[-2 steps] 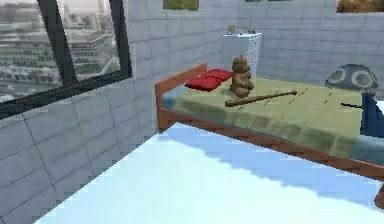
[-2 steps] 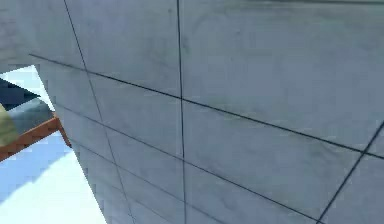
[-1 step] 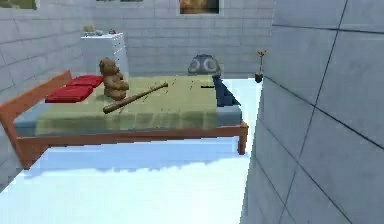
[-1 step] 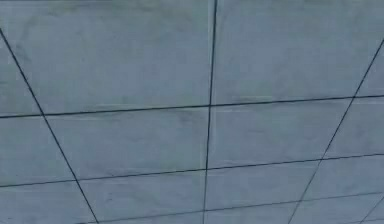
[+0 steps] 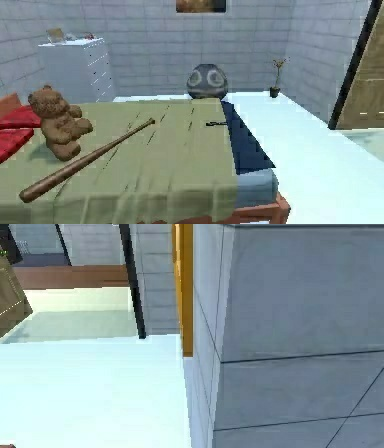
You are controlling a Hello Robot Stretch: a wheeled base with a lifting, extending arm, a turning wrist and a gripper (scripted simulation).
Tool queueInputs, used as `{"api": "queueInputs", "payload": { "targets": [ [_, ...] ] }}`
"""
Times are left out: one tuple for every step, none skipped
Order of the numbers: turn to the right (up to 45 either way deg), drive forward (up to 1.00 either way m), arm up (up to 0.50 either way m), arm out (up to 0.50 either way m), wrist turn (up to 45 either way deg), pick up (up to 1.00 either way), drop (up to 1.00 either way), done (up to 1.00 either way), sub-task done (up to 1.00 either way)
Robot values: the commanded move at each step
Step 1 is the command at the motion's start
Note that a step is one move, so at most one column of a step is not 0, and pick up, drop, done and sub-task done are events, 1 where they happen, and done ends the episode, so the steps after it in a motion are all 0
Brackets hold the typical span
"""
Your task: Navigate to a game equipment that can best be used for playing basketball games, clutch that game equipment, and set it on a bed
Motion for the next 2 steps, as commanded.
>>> {"api": "queueInputs", "payload": {
  "targets": [
    [0.0,0.35,0.0,0.0,0.0,0.0,0.0,0.0,0.0],
    [45.0,0.0,0.0,0.0,0.0,0.0,0.0,0.0,0.0]
  ]
}}
